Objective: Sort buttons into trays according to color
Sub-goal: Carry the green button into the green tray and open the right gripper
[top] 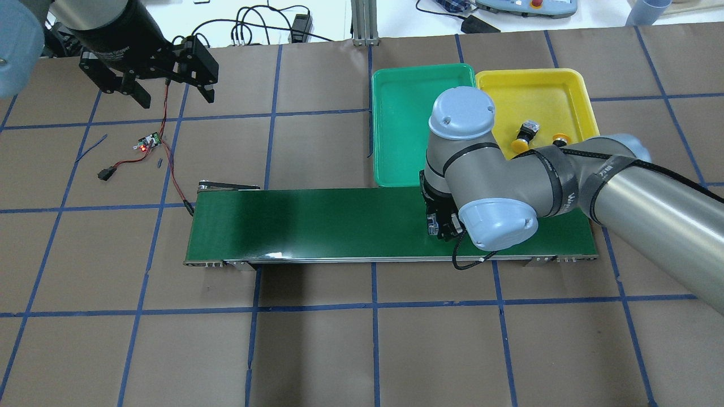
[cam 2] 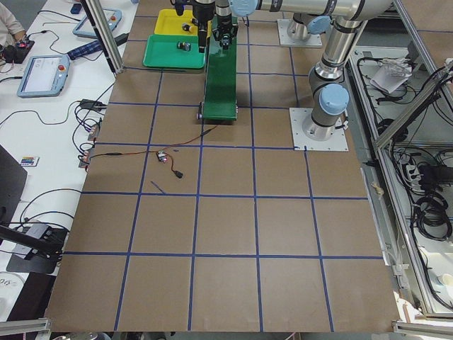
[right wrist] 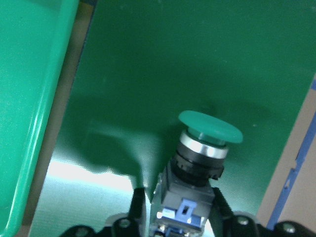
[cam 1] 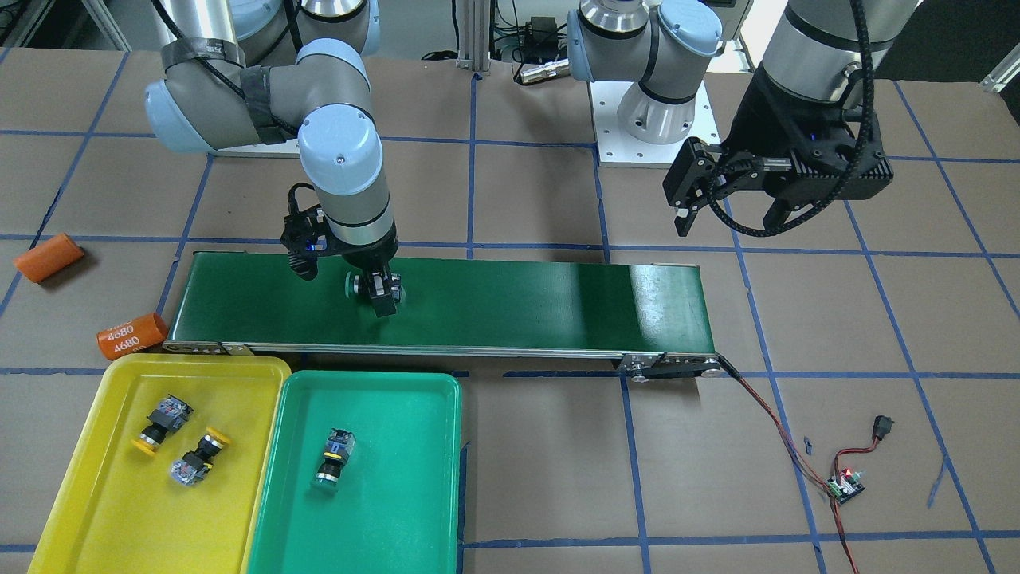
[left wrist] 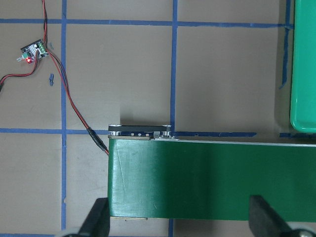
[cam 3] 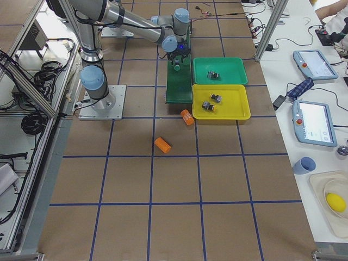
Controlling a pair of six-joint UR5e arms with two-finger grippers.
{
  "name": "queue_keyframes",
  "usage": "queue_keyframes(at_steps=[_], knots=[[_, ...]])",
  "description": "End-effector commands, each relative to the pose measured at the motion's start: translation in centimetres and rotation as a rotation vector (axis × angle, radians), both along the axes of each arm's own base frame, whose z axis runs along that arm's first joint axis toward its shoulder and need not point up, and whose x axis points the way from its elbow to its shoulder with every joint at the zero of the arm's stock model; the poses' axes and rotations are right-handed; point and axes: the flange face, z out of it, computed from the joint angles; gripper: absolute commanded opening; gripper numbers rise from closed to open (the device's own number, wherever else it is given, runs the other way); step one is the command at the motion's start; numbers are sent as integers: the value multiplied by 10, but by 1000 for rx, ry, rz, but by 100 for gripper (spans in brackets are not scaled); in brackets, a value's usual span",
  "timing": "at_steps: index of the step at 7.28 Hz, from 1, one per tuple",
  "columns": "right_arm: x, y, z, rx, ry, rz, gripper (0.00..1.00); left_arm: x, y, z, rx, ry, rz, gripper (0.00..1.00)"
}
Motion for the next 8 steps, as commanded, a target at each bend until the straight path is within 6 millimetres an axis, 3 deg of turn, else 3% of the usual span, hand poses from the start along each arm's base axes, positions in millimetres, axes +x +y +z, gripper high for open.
queue_keyframes(at_steps=[1,4,6,8], knots=[[-8,-11,14,-34,-1,65,0,0,0,0,-1,-1,-1,100],[-9,-51,69,-166,84,206,0,0,0,0,-1,-2,0,100],[-3,-76,67,-210,83,405,0,0,1,1,-3,-1,-1,100],[13,-114,36,-303,101,608,0,0,2,1,-1,-4,0,100]])
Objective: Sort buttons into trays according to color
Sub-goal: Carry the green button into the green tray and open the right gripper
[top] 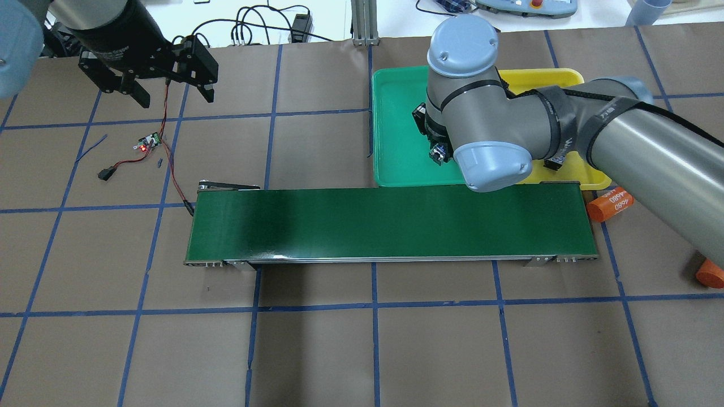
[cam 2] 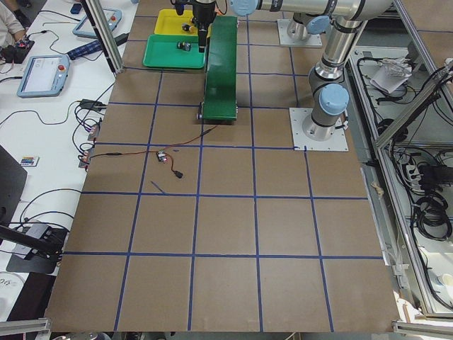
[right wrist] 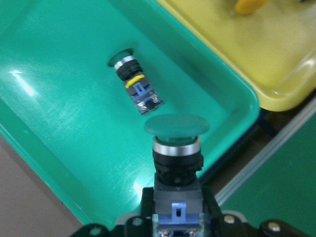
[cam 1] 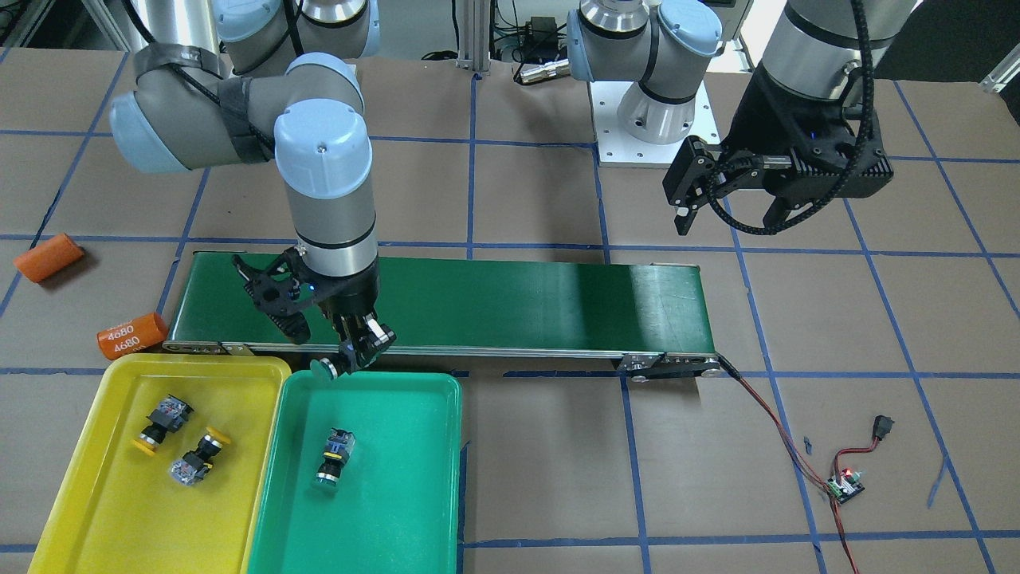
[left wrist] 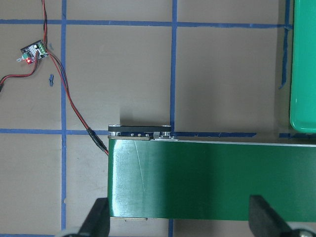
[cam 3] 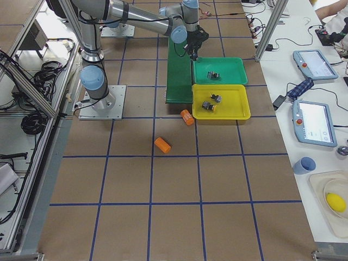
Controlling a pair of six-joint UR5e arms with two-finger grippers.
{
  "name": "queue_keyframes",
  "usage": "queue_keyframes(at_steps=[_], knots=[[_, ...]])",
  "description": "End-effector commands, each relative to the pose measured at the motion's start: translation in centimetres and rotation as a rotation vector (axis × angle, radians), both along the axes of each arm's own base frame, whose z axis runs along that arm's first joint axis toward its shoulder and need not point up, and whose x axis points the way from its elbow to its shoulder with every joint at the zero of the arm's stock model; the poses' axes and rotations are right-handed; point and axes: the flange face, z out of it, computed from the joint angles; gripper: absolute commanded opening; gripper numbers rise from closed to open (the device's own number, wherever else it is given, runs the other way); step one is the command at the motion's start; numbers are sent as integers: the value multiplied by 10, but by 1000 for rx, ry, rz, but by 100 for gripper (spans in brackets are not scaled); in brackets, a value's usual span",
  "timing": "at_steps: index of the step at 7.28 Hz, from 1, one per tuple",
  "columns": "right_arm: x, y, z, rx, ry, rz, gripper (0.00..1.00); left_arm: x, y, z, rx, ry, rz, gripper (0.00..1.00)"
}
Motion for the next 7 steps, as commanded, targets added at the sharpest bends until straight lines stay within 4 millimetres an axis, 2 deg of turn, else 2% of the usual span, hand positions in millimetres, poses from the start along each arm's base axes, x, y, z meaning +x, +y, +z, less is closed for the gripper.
queue_keyframes(at_steps=[1,3,5,6,7], knots=[[22,-43,-30,-88,32,232,0,0,0,0,0,-1,0,100],[36,-77,-55,-100,45,464,0,0,0,0,0,-1,0,100],[38,-85,-72,-91,53,535,0,0,0,0,0,-1,0,100],[38,-82,-80,-76,38,525,71,1,1,0,5,-2,1,100],[29,-86,-81,-68,31,510,100,2,3,3,1,-4,0,100]])
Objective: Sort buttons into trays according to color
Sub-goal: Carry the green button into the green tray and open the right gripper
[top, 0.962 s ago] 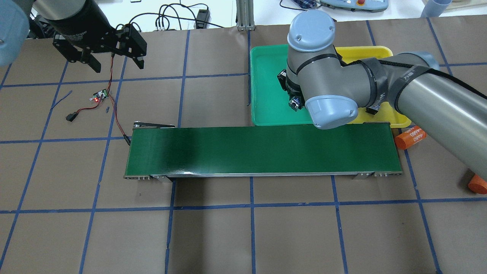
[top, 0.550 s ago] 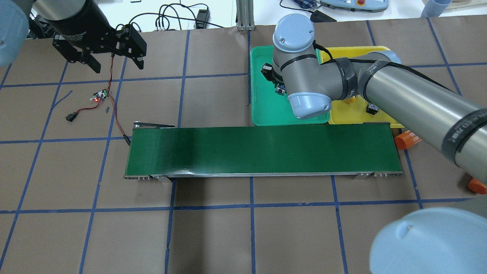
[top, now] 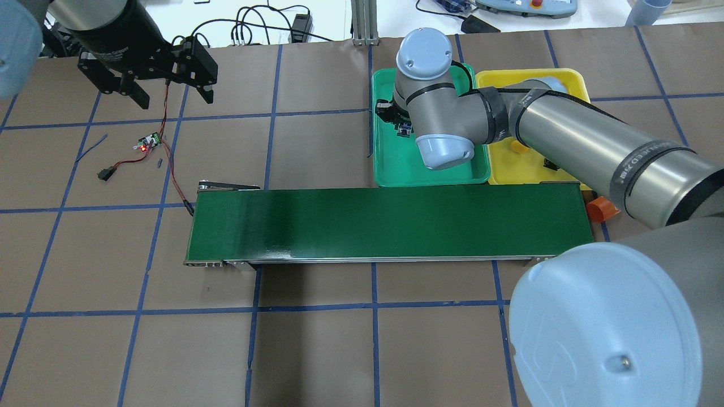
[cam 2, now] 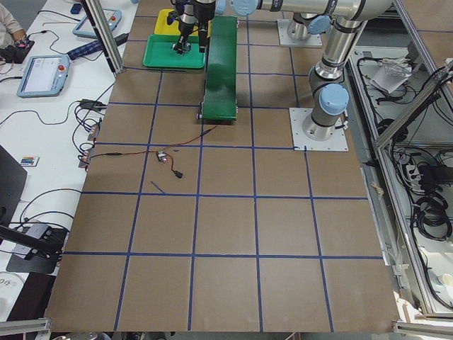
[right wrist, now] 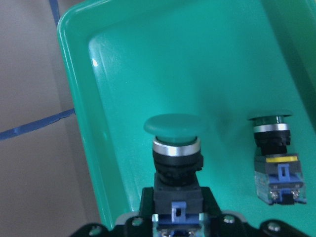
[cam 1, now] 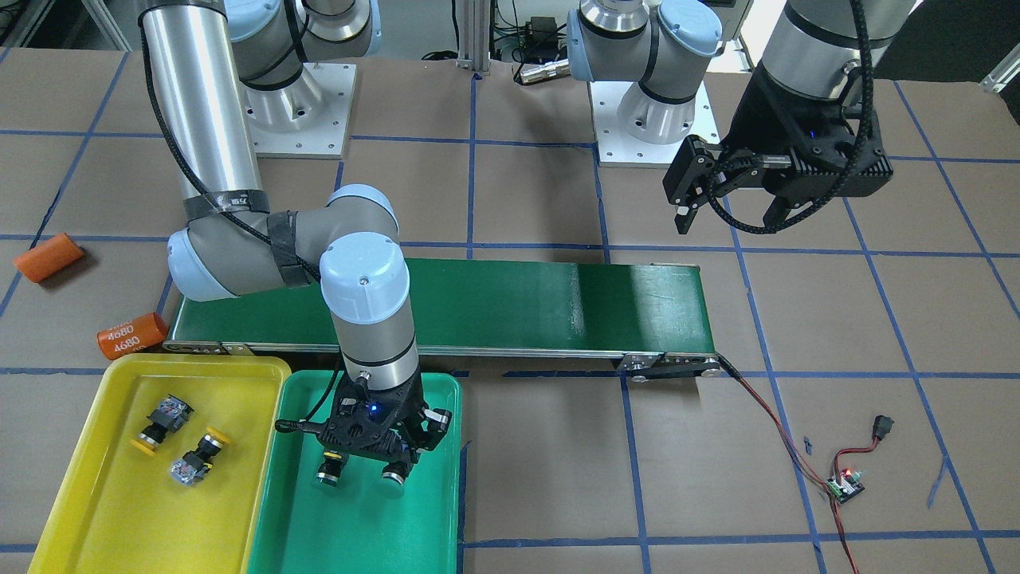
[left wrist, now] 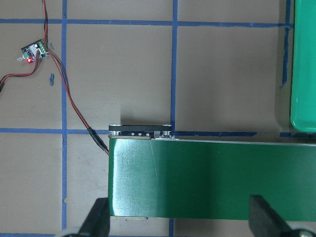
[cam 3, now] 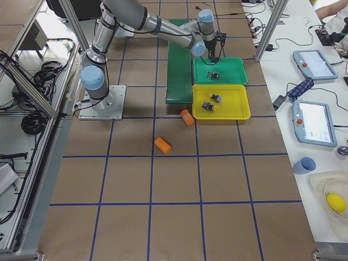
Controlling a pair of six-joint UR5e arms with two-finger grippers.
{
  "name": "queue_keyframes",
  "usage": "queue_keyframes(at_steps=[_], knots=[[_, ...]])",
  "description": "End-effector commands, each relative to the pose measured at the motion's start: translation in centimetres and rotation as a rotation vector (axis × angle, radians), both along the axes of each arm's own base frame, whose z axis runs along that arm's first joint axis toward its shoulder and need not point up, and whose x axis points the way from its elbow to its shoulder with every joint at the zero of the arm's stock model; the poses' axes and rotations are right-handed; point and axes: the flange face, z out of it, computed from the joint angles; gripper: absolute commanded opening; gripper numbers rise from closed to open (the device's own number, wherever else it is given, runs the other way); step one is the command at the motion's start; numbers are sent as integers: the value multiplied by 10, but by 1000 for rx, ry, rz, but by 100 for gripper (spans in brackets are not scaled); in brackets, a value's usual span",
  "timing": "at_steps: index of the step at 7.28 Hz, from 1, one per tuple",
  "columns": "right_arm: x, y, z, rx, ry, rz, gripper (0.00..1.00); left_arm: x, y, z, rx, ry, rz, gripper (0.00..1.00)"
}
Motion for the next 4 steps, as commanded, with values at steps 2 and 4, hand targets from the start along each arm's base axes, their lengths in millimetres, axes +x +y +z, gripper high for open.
queue_keyframes(at_steps=[2,4], knots=[[-10,-2,9,3,-35,-9,100,1,1,1,0,0,-1,100],[-34,8,57,43,-22,-44,100,2,0,0,1,0,2,100]])
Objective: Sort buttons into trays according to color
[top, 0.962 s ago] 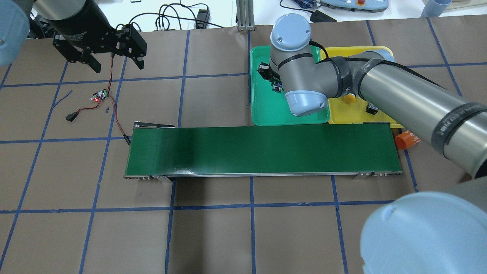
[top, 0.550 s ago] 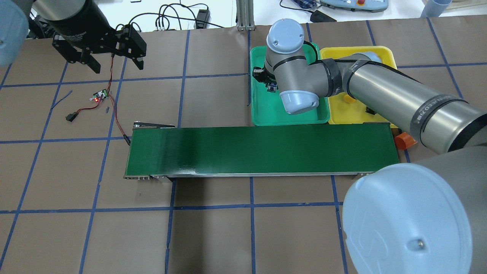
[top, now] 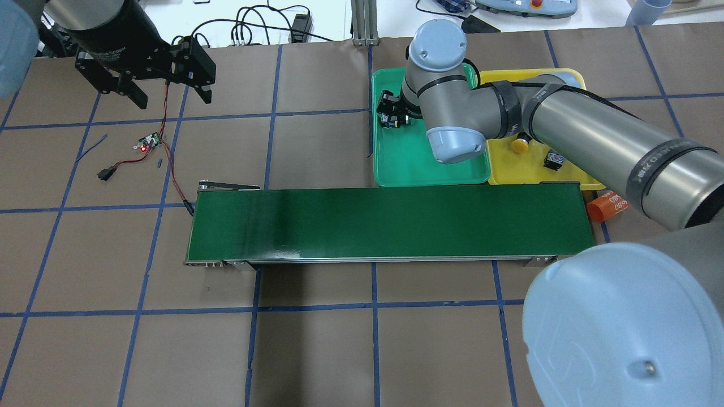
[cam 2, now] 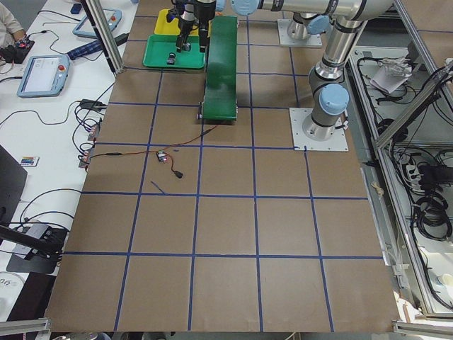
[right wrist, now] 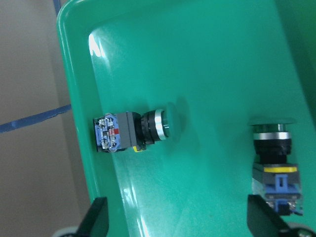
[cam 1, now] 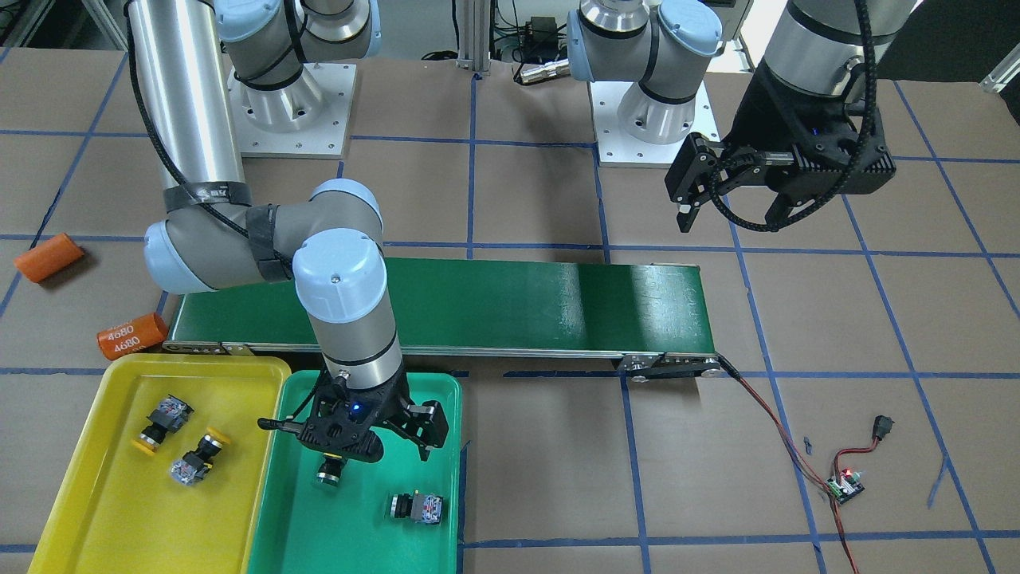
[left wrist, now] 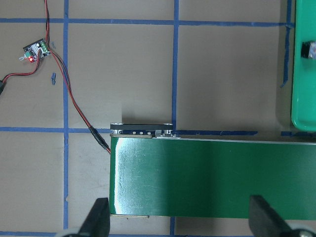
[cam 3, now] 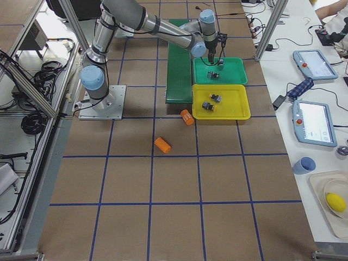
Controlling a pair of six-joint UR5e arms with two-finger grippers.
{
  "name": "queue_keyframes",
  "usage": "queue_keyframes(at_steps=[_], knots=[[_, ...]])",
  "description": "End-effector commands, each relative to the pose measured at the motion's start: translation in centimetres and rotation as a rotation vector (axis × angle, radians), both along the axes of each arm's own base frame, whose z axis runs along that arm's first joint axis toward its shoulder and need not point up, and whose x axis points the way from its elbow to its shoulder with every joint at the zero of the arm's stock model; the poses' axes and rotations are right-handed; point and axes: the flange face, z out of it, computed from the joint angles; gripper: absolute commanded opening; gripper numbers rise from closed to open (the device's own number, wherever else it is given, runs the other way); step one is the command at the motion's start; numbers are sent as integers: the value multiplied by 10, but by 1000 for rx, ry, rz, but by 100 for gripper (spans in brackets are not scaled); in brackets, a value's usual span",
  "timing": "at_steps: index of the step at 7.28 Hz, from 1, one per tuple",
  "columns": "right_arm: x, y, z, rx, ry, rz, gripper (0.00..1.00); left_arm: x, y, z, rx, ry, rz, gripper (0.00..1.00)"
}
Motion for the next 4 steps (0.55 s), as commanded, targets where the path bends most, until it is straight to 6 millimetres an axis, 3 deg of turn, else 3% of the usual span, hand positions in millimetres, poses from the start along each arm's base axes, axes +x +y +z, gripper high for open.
queue_keyframes(at_steps=[1,4], knots=[[-45,22,56,108,50,-65,100,1,-1,-1,2,0,2,100],[-178,60,114,258,53,-264,100,0,1,-1,2,-1,1,100]])
